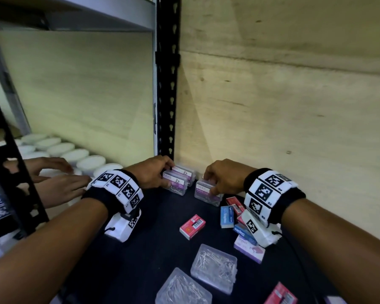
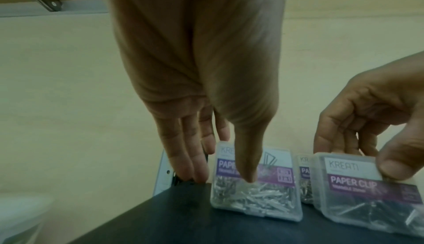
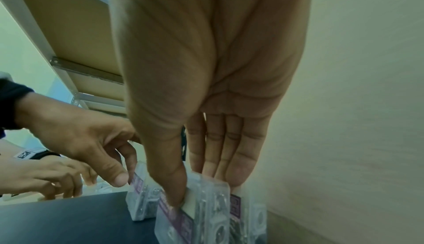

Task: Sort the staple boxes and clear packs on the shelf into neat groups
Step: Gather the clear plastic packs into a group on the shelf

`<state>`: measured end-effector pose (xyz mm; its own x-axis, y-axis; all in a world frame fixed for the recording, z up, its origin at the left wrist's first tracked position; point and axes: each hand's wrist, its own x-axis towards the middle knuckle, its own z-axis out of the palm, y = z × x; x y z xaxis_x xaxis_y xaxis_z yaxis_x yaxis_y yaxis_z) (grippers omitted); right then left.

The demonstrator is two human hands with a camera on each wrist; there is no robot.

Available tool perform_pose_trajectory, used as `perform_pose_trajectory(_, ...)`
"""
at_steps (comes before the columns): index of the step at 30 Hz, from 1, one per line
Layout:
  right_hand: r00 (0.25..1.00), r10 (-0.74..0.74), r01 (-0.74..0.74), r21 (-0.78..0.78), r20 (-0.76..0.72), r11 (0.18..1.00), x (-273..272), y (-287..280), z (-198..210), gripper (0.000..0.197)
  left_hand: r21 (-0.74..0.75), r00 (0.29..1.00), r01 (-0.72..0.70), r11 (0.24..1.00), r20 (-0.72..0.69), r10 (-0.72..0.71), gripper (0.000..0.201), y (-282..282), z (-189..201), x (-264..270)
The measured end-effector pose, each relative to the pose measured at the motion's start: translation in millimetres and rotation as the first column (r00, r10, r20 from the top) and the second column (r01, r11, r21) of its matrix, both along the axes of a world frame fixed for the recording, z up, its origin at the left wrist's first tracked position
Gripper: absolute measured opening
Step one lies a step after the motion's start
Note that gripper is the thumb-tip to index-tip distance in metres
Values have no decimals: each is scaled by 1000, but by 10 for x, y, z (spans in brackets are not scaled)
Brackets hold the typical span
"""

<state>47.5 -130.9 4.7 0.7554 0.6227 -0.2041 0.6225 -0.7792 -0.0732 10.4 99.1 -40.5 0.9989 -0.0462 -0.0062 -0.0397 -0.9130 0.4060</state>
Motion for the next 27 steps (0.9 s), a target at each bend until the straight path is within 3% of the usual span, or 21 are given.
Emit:
perform_pose_trajectory(3, 1000, 11, -11, 27, 11, 1000, -20, -31, -2, 52, 28, 1000, -27, 999, -5, 27, 69, 4, 97, -112)
perform_pose_trajectory(7, 999, 25, -27, 48, 36, 999, -132, -121, 91, 50, 36, 999, -35, 999, 33, 34, 38, -54, 302, -360)
perform_pose_trajectory(10, 999, 29, -30, 43, 29, 999, -217, -164, 165, 48, -26, 994, 22, 999, -108, -25, 28, -119, 402, -521)
perform_pose_trajectory(17, 984, 38, -39, -5, -174, 999, -661, -325, 235, 28, -85, 902, 148, 985, -397, -170, 36, -535, 469, -1012)
perform_pose_trajectory(27, 960, 24, -42, -56, -278, 998, -1135, -504, 55, 33, -51, 833, 215, 975, -512, -210, 52, -904, 409, -1517)
